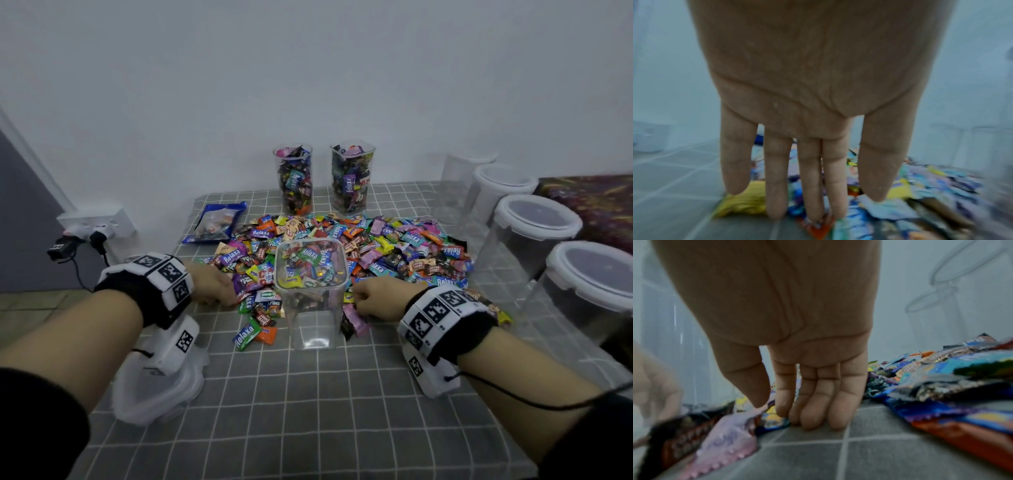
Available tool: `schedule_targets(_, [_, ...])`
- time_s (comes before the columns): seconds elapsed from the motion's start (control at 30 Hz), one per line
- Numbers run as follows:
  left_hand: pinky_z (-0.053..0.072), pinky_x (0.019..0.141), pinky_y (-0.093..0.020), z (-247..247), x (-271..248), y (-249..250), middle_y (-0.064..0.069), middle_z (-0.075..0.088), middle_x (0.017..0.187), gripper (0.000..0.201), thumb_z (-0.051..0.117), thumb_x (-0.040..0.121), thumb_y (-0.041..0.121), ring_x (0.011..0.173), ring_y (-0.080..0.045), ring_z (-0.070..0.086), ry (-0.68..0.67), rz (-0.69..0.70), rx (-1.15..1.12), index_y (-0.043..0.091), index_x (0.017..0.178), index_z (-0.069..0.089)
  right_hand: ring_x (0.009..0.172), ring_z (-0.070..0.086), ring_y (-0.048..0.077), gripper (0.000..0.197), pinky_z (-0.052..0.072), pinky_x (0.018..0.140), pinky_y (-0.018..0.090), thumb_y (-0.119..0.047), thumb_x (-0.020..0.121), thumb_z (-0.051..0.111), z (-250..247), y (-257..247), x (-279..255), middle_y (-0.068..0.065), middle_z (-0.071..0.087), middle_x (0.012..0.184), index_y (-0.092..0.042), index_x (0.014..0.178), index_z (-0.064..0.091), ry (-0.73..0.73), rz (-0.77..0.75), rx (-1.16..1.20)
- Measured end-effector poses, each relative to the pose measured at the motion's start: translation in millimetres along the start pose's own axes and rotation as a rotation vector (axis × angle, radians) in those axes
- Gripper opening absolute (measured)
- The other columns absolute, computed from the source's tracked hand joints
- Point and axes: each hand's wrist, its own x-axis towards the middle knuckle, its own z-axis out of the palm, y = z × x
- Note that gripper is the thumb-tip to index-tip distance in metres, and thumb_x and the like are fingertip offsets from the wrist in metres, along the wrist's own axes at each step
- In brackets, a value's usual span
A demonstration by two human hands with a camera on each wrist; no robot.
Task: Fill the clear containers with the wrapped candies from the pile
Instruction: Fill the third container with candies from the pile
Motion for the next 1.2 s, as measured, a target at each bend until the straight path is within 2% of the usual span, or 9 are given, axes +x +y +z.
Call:
schedule_targets(0.1, [0.048,0.084,-0.033,-1,-3,19,-0.004,0.065,0.098,0.029,0.061,0.079,0.038,0.088,-0.016,0.057,-0.024,0.137,0.026,0.016,0.096,0.067,0.087,0.048,0.022,0.009,0.039,0.074,0.03,-0.02,0.094,0.045,-2,7,-13,0.006,0.051,0.093,-0.014,0.088,0.048,0.065,0.01,0.036])
schedule_targets(0.3, [0.044,0.06,-0.015,12,-14,44,0.011,0.063,0.075,0.015,0.054,0.092,0.022,0.07,-0.003,0.058,-0.207,0.201,0.063,0.025,0.083,0.065,0.082,0.05,0.019,0.02,0.038,0.061,0.024,-0.025,0.094,0.042,-2,41,-55,0.001,0.052,0.082,-0.015,0.083,0.055,0.057,0.204,-0.087])
schedule_targets(0.47, [0.042,0.046,-0.012,28,-13,47,0.007,0.063,0.073,0.011,0.055,0.091,0.02,0.062,-0.002,0.057,-0.292,0.134,0.074,0.02,0.088,0.065,0.109,0.053,0.022,0.038,0.039,0.087,0.025,-0.031,0.099,0.035,11,50,-74,0.009,0.056,0.125,-0.01,0.124,0.053,-0.052,0.368,-0.122])
schedule_targets(0.57, [0.04,0.04,-0.011,34,-8,50,0.0,0.06,0.072,0.007,0.056,0.091,0.013,0.047,0.0,0.056,-0.262,0.115,0.027,0.012,0.088,0.062,0.08,0.054,0.018,0.031,0.042,0.071,0.025,-0.029,0.098,0.037,8,52,-64,0.009,0.061,0.099,-0.009,0.11,0.057,-0.084,0.383,-0.04])
schedule_targets(0.77, [0.042,0.041,-0.014,29,0,57,-0.002,0.061,0.066,0.006,0.059,0.089,0.01,0.05,-0.007,0.053,-0.079,0.098,-0.071,0.011,0.086,0.064,0.041,0.055,0.021,0.021,0.046,0.043,0.022,-0.012,0.089,0.047,-7,45,-23,0.01,0.058,0.054,-0.002,0.075,0.056,-0.121,0.413,0.332])
schedule_targets(0.83, [0.048,0.053,-0.018,27,7,57,-0.005,0.066,0.076,0.005,0.063,0.085,0.011,0.058,-0.01,0.056,-0.001,0.099,-0.059,0.014,0.082,0.065,0.04,0.054,0.019,0.021,0.045,0.043,0.023,-0.011,0.089,0.047,-8,38,-9,0.009,0.058,0.057,-0.004,0.072,0.055,-0.078,0.365,0.335])
schedule_targets(0.93, [0.048,0.083,-0.028,25,8,64,-0.013,0.065,0.109,0.025,0.057,0.09,0.013,0.09,-0.02,0.058,0.05,0.122,0.031,0.005,0.112,0.065,0.056,0.051,0.013,0.014,0.042,0.052,0.023,-0.018,0.092,0.048,-9,25,8,0.003,0.055,0.072,-0.011,0.082,0.054,0.063,0.231,0.297])
schedule_targets(1.07, [0.043,0.088,-0.028,9,4,71,-0.013,0.06,0.115,0.032,0.045,0.098,0.023,0.106,-0.026,0.056,0.341,0.11,0.115,0.005,0.12,0.059,0.093,0.057,0.026,0.023,0.043,0.071,0.03,-0.025,0.095,0.044,-17,15,16,0.012,0.06,0.102,-0.007,0.103,0.055,0.304,0.194,0.121])
schedule_targets(1.2, [0.043,0.076,-0.032,-1,17,64,-0.003,0.061,0.108,0.019,0.046,0.094,0.032,0.089,-0.021,0.055,0.635,0.093,-0.027,0.023,0.104,0.059,0.088,0.052,0.026,0.014,0.043,0.071,0.033,-0.028,0.091,0.046,-25,13,24,0.009,0.058,0.103,-0.014,0.094,0.044,0.594,0.167,0.101])
